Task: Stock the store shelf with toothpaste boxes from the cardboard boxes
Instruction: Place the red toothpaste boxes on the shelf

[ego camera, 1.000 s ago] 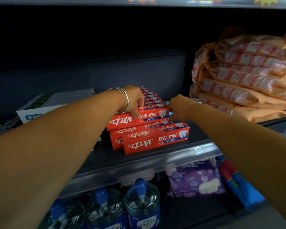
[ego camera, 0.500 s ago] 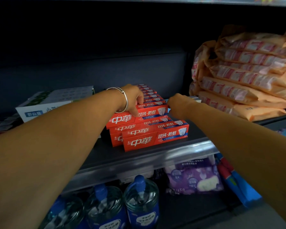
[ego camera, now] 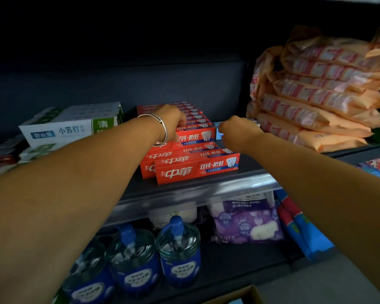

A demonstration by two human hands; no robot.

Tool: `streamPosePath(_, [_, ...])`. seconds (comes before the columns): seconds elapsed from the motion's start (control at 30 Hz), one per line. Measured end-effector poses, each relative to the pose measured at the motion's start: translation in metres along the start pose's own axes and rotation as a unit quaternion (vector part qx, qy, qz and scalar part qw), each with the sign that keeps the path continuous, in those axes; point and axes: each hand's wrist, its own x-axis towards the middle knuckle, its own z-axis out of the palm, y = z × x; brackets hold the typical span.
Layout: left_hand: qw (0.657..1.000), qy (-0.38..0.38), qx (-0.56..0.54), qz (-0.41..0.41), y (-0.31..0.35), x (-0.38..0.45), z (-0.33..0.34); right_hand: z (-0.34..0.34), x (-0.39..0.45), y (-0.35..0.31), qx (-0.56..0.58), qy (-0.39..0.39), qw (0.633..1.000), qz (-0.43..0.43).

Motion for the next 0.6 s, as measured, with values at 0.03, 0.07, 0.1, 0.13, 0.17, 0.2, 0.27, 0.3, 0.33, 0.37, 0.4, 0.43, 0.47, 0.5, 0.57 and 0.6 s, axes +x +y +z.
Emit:
streamPosePath(0.03, [1.000,0.009,-0.001,0.008,0.002,-0.001,0.001,0.000,-0.002,0.000,0.002,0.006,1.000,-0.004])
streamPosePath(0.07, [1.000,0.016,-0.004,0.017,0.007,-0.004,0.001,0.000,-0.006,0.001,0.003,0.015,1.000,-0.009])
streamPosePath(0.1, [0.999,0.021,-0.011,0.023,0.012,-0.008,0.002,0.000,-0.011,0.002,-0.001,0.025,1.000,-0.018])
streamPosePath(0.13, [0.999,0.026,-0.019,0.027,0.017,-0.013,0.003,0.001,-0.016,0.002,-0.007,0.036,0.999,-0.028])
streamPosePath(0.17, [0.999,0.028,-0.026,0.028,0.023,-0.018,0.003,0.001,-0.021,0.003,-0.015,0.045,0.998,-0.040])
streamPosePath(0.2, [0.999,0.031,-0.031,0.028,0.029,-0.023,0.005,0.002,-0.027,0.004,-0.022,0.053,0.997,-0.048])
streamPosePath(0.27, [0.998,0.037,-0.033,0.028,0.042,-0.034,0.008,0.002,-0.040,0.006,-0.035,0.069,0.995,-0.056])
streamPosePath(0.3, [0.998,0.039,-0.034,0.028,0.048,-0.041,0.010,0.003,-0.047,0.007,-0.039,0.076,0.995,-0.058])
streamPosePath(0.33, [0.998,0.037,-0.033,0.028,0.054,-0.049,0.012,0.004,-0.054,0.008,-0.039,0.079,0.995,-0.056])
streamPosePath(0.37, [0.999,0.033,-0.032,0.027,0.061,-0.057,0.014,0.007,-0.063,0.009,-0.038,0.076,0.995,-0.054])
streamPosePath(0.4, [0.999,0.032,-0.031,0.024,0.067,-0.066,0.017,0.011,-0.073,0.010,-0.036,0.075,0.995,-0.056])
streamPosePath(0.43, [0.999,0.032,-0.028,0.021,0.074,-0.075,0.019,0.015,-0.083,0.012,-0.036,0.075,0.995,-0.061])
streamPosePath(0.47, [0.999,0.027,-0.022,0.018,0.082,-0.085,0.022,0.019,-0.094,0.014,-0.033,0.072,0.995,-0.067])
streamPosePath(0.5, [1.000,0.018,-0.014,0.017,0.089,-0.094,0.025,0.024,-0.105,0.015,-0.024,0.066,0.995,-0.070])
streamPosePath(0.57, [1.000,-0.005,-0.004,0.016,0.102,-0.111,0.035,0.036,-0.128,0.018,-0.004,0.042,0.996,-0.074])
streamPosePath(0.6, [1.000,-0.018,-0.007,0.011,0.109,-0.118,0.043,0.044,-0.139,0.019,0.000,0.027,0.996,-0.080])
